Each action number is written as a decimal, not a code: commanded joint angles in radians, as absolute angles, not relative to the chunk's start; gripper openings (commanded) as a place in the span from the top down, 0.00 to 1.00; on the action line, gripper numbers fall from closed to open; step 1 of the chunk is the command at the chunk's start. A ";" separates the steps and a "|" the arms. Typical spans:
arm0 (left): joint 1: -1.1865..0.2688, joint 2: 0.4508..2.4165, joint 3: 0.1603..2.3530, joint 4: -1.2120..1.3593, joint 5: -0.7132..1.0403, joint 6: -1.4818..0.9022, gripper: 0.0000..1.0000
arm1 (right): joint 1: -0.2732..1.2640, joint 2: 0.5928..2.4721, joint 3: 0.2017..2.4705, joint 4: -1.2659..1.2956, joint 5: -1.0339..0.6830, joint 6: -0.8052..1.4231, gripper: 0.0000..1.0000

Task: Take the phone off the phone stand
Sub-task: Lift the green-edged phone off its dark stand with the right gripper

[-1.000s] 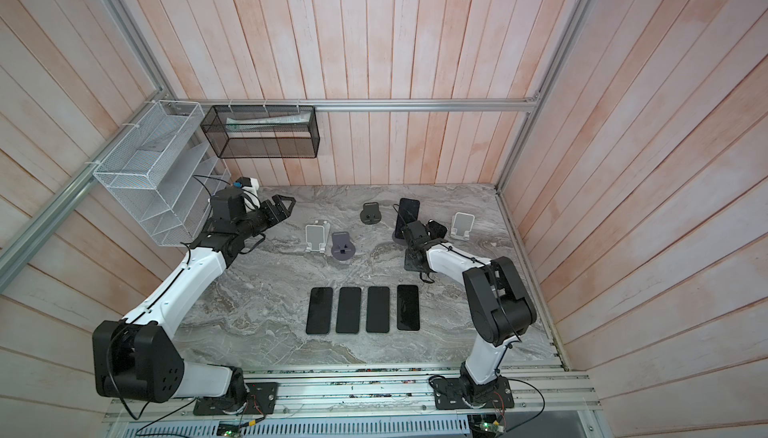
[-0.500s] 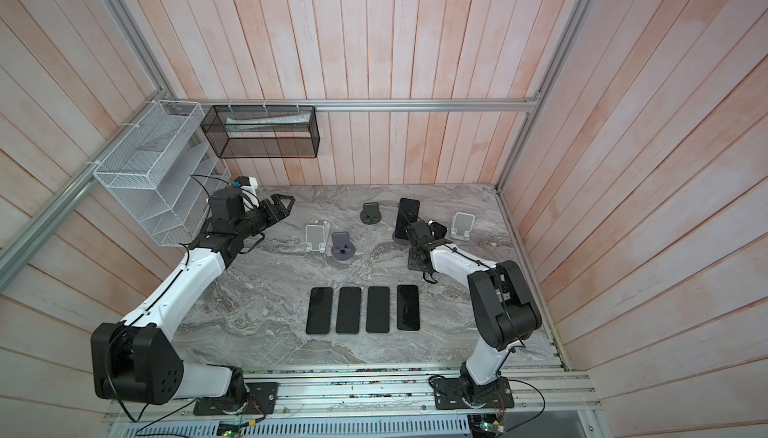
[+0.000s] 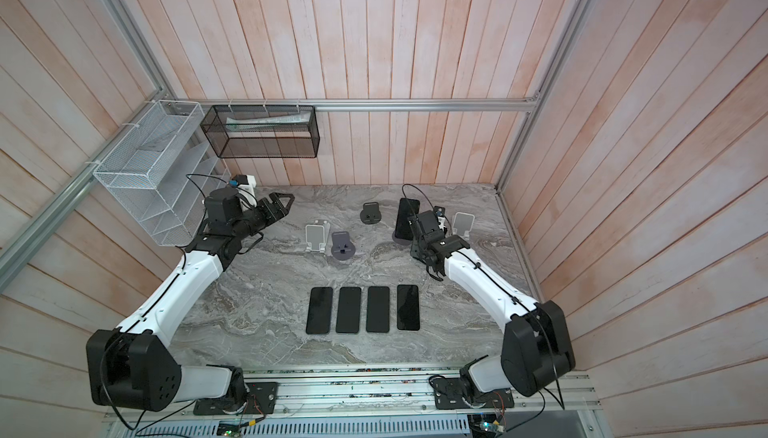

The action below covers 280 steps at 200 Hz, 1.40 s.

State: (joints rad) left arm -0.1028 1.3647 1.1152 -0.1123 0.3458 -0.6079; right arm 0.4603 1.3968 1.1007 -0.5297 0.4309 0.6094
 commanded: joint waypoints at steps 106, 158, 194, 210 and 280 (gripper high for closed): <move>-0.097 1.322 1.109 -0.100 0.354 -0.600 0.12 | 0.348 1.766 1.511 -0.697 0.509 0.781 0.02; -0.097 1.322 1.109 -0.100 0.352 -0.600 0.12 | 0.334 1.800 1.502 -0.669 0.496 0.782 0.02; -0.095 1.328 1.109 -0.098 0.354 -0.600 0.12 | 0.327 1.825 1.499 -0.652 0.477 0.772 0.02; -0.095 1.330 1.109 -0.098 0.354 -0.601 0.12 | 0.327 1.836 1.501 -0.636 0.463 0.766 0.02; -0.094 1.332 1.110 -0.098 0.356 -0.600 0.12 | 0.318 1.874 1.507 -0.627 0.482 0.771 0.05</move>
